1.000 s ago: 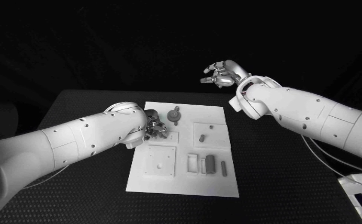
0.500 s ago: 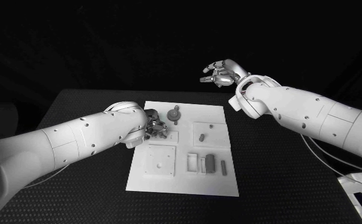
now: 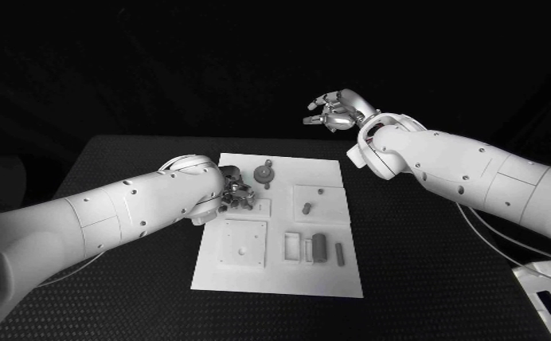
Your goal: Assemble the parts on the task board
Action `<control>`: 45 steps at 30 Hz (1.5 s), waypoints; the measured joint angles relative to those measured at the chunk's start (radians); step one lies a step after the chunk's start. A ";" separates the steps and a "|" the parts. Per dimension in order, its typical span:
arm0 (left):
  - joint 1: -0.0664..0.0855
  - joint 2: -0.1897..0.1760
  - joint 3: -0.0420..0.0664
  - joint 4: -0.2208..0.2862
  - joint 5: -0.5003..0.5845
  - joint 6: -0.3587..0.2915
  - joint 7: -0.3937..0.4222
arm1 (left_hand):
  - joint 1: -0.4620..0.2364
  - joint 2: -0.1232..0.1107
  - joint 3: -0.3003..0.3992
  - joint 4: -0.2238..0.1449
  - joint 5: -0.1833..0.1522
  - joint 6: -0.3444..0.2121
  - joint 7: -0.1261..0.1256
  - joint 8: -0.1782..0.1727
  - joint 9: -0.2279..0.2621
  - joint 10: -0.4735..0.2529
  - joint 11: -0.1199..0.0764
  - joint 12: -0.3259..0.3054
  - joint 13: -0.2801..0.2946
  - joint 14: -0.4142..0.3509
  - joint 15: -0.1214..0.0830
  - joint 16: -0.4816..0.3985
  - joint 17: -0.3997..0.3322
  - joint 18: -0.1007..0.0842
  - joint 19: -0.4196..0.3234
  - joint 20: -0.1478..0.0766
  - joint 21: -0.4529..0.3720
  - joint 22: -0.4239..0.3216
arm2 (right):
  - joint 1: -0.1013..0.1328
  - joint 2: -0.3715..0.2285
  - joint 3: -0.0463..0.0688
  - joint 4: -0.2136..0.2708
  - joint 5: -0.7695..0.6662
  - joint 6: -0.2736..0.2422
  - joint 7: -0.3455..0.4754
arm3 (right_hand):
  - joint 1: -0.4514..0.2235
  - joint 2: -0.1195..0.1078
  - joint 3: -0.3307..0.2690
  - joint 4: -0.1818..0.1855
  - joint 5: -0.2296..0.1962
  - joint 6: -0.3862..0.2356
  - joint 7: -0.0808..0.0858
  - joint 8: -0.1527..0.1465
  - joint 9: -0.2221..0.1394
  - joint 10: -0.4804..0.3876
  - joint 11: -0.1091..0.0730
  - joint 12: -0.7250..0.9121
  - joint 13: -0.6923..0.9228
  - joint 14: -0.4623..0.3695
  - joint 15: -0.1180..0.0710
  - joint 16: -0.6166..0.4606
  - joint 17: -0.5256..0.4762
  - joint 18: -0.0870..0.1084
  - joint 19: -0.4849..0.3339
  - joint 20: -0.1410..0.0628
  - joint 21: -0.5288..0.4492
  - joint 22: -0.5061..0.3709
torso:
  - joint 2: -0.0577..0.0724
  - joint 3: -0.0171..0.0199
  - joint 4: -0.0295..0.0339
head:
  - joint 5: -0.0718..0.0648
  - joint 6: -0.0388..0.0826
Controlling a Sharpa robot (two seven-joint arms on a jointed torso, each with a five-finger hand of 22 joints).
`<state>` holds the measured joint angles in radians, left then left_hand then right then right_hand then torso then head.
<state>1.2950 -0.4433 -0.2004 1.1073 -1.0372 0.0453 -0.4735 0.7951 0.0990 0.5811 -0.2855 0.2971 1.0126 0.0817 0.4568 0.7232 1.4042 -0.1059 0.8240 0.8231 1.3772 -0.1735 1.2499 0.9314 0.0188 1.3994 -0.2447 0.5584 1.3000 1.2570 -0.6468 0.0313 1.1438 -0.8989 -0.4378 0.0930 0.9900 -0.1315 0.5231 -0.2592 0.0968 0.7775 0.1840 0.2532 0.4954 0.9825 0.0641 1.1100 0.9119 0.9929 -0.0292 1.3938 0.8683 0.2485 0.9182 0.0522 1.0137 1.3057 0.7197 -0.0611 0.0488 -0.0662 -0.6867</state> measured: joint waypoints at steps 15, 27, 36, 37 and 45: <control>-0.002 -0.015 0.000 0.024 -0.021 -0.016 0.003 | 0.000 0.000 0.003 -0.003 -0.001 0.000 0.000 0.005 0.000 0.000 0.000 0.000 -0.002 0.000 0.000 0.004 -0.008 0.000 0.000 0.000 0.000 0.002 | 0.000 -0.001 0.000 -0.001 0.000 0.001 0.000 | -0.004 0.004 0.000 0.000 0.000 0.000 0.000 0.000 -0.002 0.000 0.000 0.000 -0.002 0.000 0.000 0.000 -0.001 0.000 0.000 0.000 0.000 0.000 | 0.000 0.0007 0.0002 | -0.003 -0.002; -0.005 -0.027 0.000 0.044 -0.037 -0.046 0.016 | 0.001 0.000 0.009 -0.003 -0.023 0.000 0.000 0.005 0.000 0.000 0.000 0.000 -0.005 0.000 0.000 0.015 -0.022 0.000 0.000 0.000 0.000 0.007 | 0.000 -0.003 0.000 0.000 0.000 0.001 0.000 | -0.008 0.008 -0.003 0.003 0.000 0.000 0.000 0.000 -0.003 0.000 0.000 0.000 -0.002 0.000 0.000 0.000 -0.002 0.000 0.000 0.000 0.000 0.000 | 0.000 0.0007 0.0008 | -0.003 -0.004; -0.007 -0.029 0.000 0.053 -0.047 -0.068 0.026 | 0.001 0.000 0.009 -0.003 -0.027 0.000 0.000 0.005 0.000 0.000 0.000 0.004 -0.006 -0.001 0.001 0.016 -0.026 0.000 0.000 0.000 0.000 0.008 | 0.000 -0.003 0.000 0.000 0.000 0.001 0.000 | -0.008 0.008 -0.003 0.003 0.000 0.000 0.000 0.000 -0.003 0.000 0.000 0.000 -0.002 0.000 0.000 0.000 -0.002 0.000 0.000 0.000 0.000 0.000 | 0.000 0.0007 0.0008 | -0.002 -0.005; -0.008 -0.029 0.000 0.053 -0.048 -0.070 0.027 | 0.001 0.000 0.009 -0.003 -0.027 0.000 0.000 0.005 0.000 0.000 0.000 0.004 -0.006 -0.002 0.002 0.016 -0.026 0.000 0.000 0.000 0.000 0.008 | 0.000 -0.003 0.000 0.000 0.000 0.001 0.000 | -0.008 0.008 -0.003 0.003 0.000 0.000 0.000 0.000 -0.003 0.000 0.000 0.000 -0.002 0.000 0.000 0.000 -0.002 0.000 0.000 0.000 0.000 0.000 | 0.000 0.0007 0.0007 | -0.002 -0.005; -0.011 -0.027 0.000 0.054 -0.057 -0.072 0.029 | 0.001 -0.001 0.009 -0.003 -0.037 0.000 0.000 -0.001 0.001 0.000 0.000 0.004 -0.007 -0.002 0.002 0.020 -0.031 0.000 0.000 0.000 -0.004 0.008 | 0.000 -0.003 0.000 0.000 0.000 0.002 0.000 | -0.008 0.008 -0.003 0.003 0.000 0.000 0.000 0.000 -0.004 0.000 0.000 0.000 -0.003 0.000 0.000 0.000 -0.002 0.000 0.000 0.000 0.000 0.000 | 0.000 0.0006 0.0006 | -0.001 -0.004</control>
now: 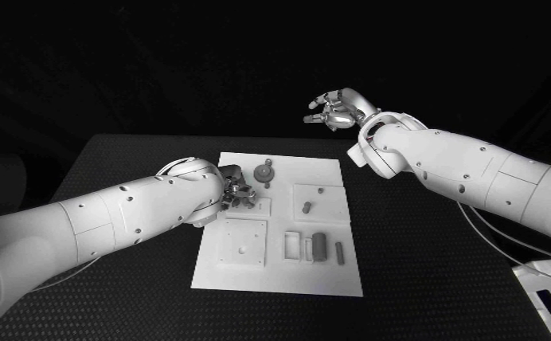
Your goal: Assemble the parts on the task board
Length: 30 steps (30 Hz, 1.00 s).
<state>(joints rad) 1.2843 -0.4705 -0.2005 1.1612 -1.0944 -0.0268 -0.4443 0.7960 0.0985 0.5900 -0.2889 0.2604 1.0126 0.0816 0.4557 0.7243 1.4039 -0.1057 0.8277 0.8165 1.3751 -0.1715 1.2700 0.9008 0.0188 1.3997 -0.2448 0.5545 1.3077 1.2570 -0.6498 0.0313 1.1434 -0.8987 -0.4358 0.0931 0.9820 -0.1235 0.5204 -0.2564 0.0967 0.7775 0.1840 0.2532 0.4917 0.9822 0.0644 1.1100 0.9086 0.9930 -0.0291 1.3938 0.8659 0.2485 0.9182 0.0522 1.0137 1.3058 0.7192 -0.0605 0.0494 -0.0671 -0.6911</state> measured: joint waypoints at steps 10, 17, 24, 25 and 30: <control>-0.009 0.005 0.001 -0.009 -0.011 0.001 0.001 | 0.000 0.000 0.000 0.000 -0.002 0.000 0.000 -0.004 0.028 0.000 0.000 0.000 -0.001 0.000 0.000 0.004 -0.003 0.000 0.000 0.000 0.000 0.000 | 0.000 -0.001 0.000 0.000 0.000 0.001 0.000 | 0.000 0.000 0.000 0.000 0.000 0.000 0.000 0.000 -0.001 0.000 0.000 0.000 0.000 0.000 0.000 0.000 0.000 0.000 0.000 0.000 0.000 0.000 | 0.000 0.0000 -0.0004 | -0.001 -0.002; -0.010 0.006 0.002 -0.010 -0.022 -0.001 0.003 | 0.001 -0.001 0.000 0.000 -0.005 0.002 -0.002 -0.008 0.028 0.000 0.000 0.000 -0.001 -0.002 0.002 0.004 -0.004 0.000 0.000 0.000 0.000 0.000 | 0.000 -0.001 0.000 0.001 0.000 0.002 -0.001 | 0.000 0.000 0.000 0.000 0.000 0.000 0.000 0.000 -0.001 0.000 0.000 0.000 0.000 0.000 0.000 0.000 0.000 0.000 0.000 0.000 0.000 0.000 | 0.000 -0.0003 -0.0004 | -0.002 -0.004; -0.011 0.002 0.002 -0.010 -0.030 -0.005 0.004 | 0.001 -0.001 0.001 0.003 -0.010 0.002 -0.002 -0.011 0.028 0.000 0.000 0.000 -0.001 -0.002 0.002 0.004 -0.006 0.000 0.000 0.000 0.000 0.000 | 0.000 -0.001 0.000 0.001 0.000 0.003 -0.001 | 0.000 0.000 0.000 0.000 0.000 0.000 0.000 0.000 -0.002 0.000 0.000 0.000 -0.001 0.000 0.000 0.000 -0.001 0.000 0.000 0.000 0.000 0.001 | 0.000 -0.0003 -0.0004 | -0.002 -0.006; -0.011 0.001 0.002 -0.010 -0.031 -0.006 0.004 | 0.001 -0.001 0.001 0.003 -0.010 0.003 -0.002 -0.012 0.028 0.000 0.000 0.000 -0.001 -0.002 0.002 0.004 -0.006 0.000 0.000 0.000 0.000 0.000 | 0.000 -0.001 0.000 0.001 0.000 0.003 -0.001 | 0.000 0.000 0.000 0.000 0.000 0.000 0.000 0.000 -0.002 0.000 0.000 0.000 -0.001 0.000 0.000 0.000 -0.001 0.000 0.000 0.000 0.000 0.001 | 0.000 -0.0003 -0.0004 | -0.002 -0.005; -0.013 -0.003 0.002 -0.010 -0.035 -0.008 0.004 | 0.001 -0.001 0.001 0.003 -0.014 0.003 -0.003 -0.014 0.026 0.000 0.001 0.000 -0.002 -0.002 0.002 0.004 -0.007 0.000 0.000 0.000 0.000 0.000 | 0.000 -0.001 0.000 0.001 0.000 0.003 -0.001 | 0.000 0.000 0.000 0.000 0.000 0.000 0.000 0.000 -0.002 0.000 0.000 0.000 -0.001 0.000 0.000 0.000 -0.001 0.000 0.000 0.000 0.000 0.001 | 0.000 -0.0003 -0.0003 | -0.001 -0.004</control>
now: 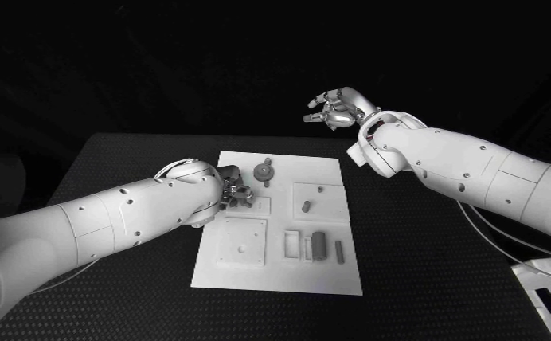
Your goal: Assemble the parts on the task board
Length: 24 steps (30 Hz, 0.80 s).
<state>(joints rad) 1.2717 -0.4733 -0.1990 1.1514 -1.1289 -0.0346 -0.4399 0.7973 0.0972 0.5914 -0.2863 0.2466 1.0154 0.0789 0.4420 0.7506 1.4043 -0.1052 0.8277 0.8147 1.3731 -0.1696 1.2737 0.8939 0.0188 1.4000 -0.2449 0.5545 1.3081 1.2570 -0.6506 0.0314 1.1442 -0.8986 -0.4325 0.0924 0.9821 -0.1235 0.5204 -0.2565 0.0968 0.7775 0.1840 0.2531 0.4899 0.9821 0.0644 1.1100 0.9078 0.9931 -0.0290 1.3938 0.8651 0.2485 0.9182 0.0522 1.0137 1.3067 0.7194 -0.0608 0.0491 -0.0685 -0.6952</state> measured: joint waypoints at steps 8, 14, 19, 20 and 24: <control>-0.001 -0.001 0.000 0.003 -0.003 -0.002 0.001 | 0.000 0.000 -0.001 0.001 -0.004 0.000 0.000 0.003 0.000 0.000 0.000 0.000 0.000 -0.001 0.001 0.004 -0.001 0.000 -0.001 0.001 0.000 0.000 | 0.000 0.000 0.000 0.000 0.000 0.002 0.000 | -0.003 0.003 0.000 0.000 0.000 0.000 0.000 0.001 0.000 0.000 0.000 0.000 0.000 0.000 0.000 0.000 0.000 0.000 0.000 0.000 0.000 0.000 | 0.000 0.0000 0.0000 | -0.001 -0.001; -0.004 -0.002 0.000 0.009 -0.031 -0.007 0.003 | 0.000 0.000 -0.002 0.001 -0.004 0.000 0.000 0.003 0.001 0.002 0.002 0.000 0.000 -0.002 0.002 0.004 -0.002 0.000 -0.001 0.001 0.000 0.000 | 0.000 0.000 0.000 0.001 0.000 0.003 0.000 | -0.004 0.004 0.000 0.000 0.000 0.000 0.000 0.003 -0.001 0.000 0.000 0.000 0.000 0.000 0.000 0.000 0.000 0.000 0.000 0.000 0.000 0.000 | 0.000 0.0001 0.0002 | -0.001 -0.001; -0.006 -0.001 0.001 0.009 -0.047 -0.010 0.006 | 0.000 0.000 -0.002 0.001 -0.004 0.001 -0.001 0.003 0.001 0.002 0.002 0.000 0.000 -0.002 0.002 0.003 -0.003 0.000 -0.001 0.001 0.000 0.000 | 0.000 0.000 0.000 0.001 0.000 0.004 0.000 | -0.004 0.004 0.000 0.000 0.000 0.000 0.000 0.003 -0.001 0.000 0.000 0.000 -0.001 0.000 0.000 0.000 0.000 0.000 0.000 0.000 0.000 0.000 | 0.000 0.0004 0.0001 | 0.000 -0.001; -0.006 0.000 0.001 0.009 -0.049 -0.010 0.006 | 0.000 0.000 -0.002 0.001 -0.004 0.001 -0.001 0.003 0.001 0.002 0.002 0.000 0.000 -0.002 0.002 0.003 -0.003 0.000 -0.001 0.001 0.000 0.000 | 0.000 0.000 0.000 0.001 0.000 0.004 0.000 | -0.004 0.004 0.000 0.000 0.000 0.000 0.000 0.003 -0.001 0.000 0.000 0.000 -0.001 0.000 0.000 0.000 0.000 0.000 0.000 0.000 0.000 0.000 | 0.000 0.0004 0.0001 | 0.000 -0.001; -0.007 0.000 0.001 0.008 -0.055 -0.010 0.007 | 0.000 0.000 -0.002 0.000 -0.004 0.003 -0.003 0.003 0.001 0.002 0.002 0.000 -0.001 -0.002 0.002 0.003 -0.003 0.000 -0.001 0.001 0.000 0.000 | 0.000 0.000 0.000 0.001 0.000 0.005 0.000 | -0.004 0.004 0.000 0.000 0.000 0.000 0.000 0.003 -0.001 0.000 0.000 0.000 -0.001 0.000 0.000 0.000 0.000 0.000 0.000 0.000 0.000 0.000 | 0.000 0.0004 0.0000 | 0.000 0.000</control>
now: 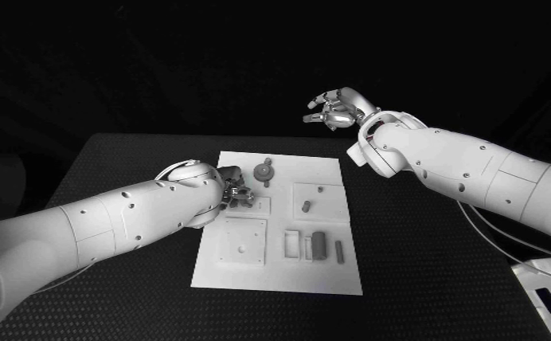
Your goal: Assemble the parts on the task board
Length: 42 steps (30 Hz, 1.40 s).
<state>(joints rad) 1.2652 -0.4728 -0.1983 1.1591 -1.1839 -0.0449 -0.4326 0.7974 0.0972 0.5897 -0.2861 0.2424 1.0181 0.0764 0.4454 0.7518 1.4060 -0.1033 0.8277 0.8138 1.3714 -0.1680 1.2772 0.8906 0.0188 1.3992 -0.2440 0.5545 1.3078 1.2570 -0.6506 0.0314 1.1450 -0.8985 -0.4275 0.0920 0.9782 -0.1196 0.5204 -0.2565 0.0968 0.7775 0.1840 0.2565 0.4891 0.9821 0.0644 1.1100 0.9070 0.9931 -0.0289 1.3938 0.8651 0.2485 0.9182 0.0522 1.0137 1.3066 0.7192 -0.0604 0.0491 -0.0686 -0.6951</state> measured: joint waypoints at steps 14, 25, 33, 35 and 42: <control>0.004 0.020 0.003 -0.028 0.002 0.033 -0.001 | 0.001 -0.001 0.003 -0.002 0.086 0.007 -0.003 0.010 0.015 -0.002 -0.002 0.008 -0.011 0.000 0.000 0.029 -0.026 0.000 0.001 0.001 0.000 0.000 | 0.000 0.003 0.000 -0.002 0.000 0.007 -0.001 | 0.000 0.000 0.000 0.000 0.000 0.000 0.000 0.000 -0.001 0.000 0.000 0.000 0.000 0.000 0.000 0.000 -0.001 0.000 0.000 0.000 0.000 0.000 | 0.000 0.0006 -0.0006 | 0.001 -0.001; 0.005 0.026 0.003 -0.036 0.003 0.055 -0.006 | -0.029 0.014 0.003 -0.002 0.185 0.008 -0.003 0.028 0.047 0.003 -0.008 0.020 -0.024 -0.001 0.001 0.059 -0.052 0.000 0.009 0.009 0.000 0.000 | 0.000 0.002 0.000 -0.001 0.000 0.010 -0.002 | 0.000 0.000 0.000 0.000 0.000 0.000 0.000 0.000 -0.002 0.000 0.000 0.000 -0.001 0.000 0.000 0.000 -0.001 0.000 0.000 0.000 0.000 0.000 | 0.000 0.0006 -0.0006 | 0.001 -0.003; 0.005 0.028 0.003 -0.034 -0.002 0.056 -0.012 | -0.045 0.010 0.003 -0.002 0.208 0.008 -0.003 0.028 0.052 0.003 -0.008 0.026 -0.025 -0.002 0.002 0.066 -0.056 0.000 0.009 0.009 0.000 0.000 | 0.000 0.001 0.000 -0.001 0.000 0.012 -0.003 | 0.000 0.000 0.000 0.000 0.000 0.000 0.000 0.000 -0.002 0.000 0.000 0.000 -0.001 0.000 0.000 0.000 -0.002 0.000 0.000 0.000 0.000 0.000 | 0.000 0.0005 0.0000 | 0.000 -0.006; 0.005 0.030 0.003 -0.034 -0.005 0.056 -0.014 | -0.048 0.008 0.003 -0.002 0.210 0.008 -0.003 0.028 0.054 0.003 -0.008 0.026 -0.025 -0.002 0.002 0.066 -0.056 0.000 0.009 0.009 0.000 0.000 | 0.000 0.001 0.000 -0.001 0.000 0.012 -0.003 | 0.000 0.000 0.000 0.000 0.000 0.000 0.000 0.000 -0.002 0.000 0.000 0.000 -0.001 0.000 0.000 0.000 -0.001 0.000 0.000 0.000 0.000 0.001 | 0.000 0.0004 0.0000 | 0.000 -0.006; 0.005 0.036 0.003 -0.036 -0.014 0.060 -0.022 | -0.050 0.007 0.004 -0.002 0.198 0.008 -0.003 0.032 0.057 0.003 -0.008 0.026 -0.028 -0.002 0.002 0.070 -0.062 0.000 0.009 0.009 0.004 0.000 | 0.000 0.000 0.000 -0.001 0.000 0.013 -0.003 | 0.000 0.000 0.000 0.000 0.000 0.000 0.000 0.000 -0.003 0.000 0.000 0.000 -0.002 0.000 0.000 0.000 -0.001 0.000 0.000 0.000 0.000 0.001 | 0.000 0.0003 0.0000 | -0.001 -0.007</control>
<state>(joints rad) 1.2701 -0.4370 -0.1956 1.1227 -1.1976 0.0153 -0.4551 0.7477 0.1043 0.5935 -0.2877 0.4400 1.0260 0.0733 0.4773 0.8087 1.4089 -0.1111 0.8541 0.7861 1.3697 -0.1662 1.3476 0.8289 0.0188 1.4078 -0.2354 0.5585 1.3081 1.2569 -0.6504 0.0314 1.1442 -0.8985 -0.4142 0.0891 0.9782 -0.1197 0.5204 -0.2565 0.0967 0.7775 0.1840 0.2563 0.4862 0.9821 0.0644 1.1100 0.9052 0.9931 -0.0289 1.3938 0.8637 0.2484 0.9182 0.0523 1.0138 1.3073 0.7193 -0.0601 0.0491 -0.0693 -0.7017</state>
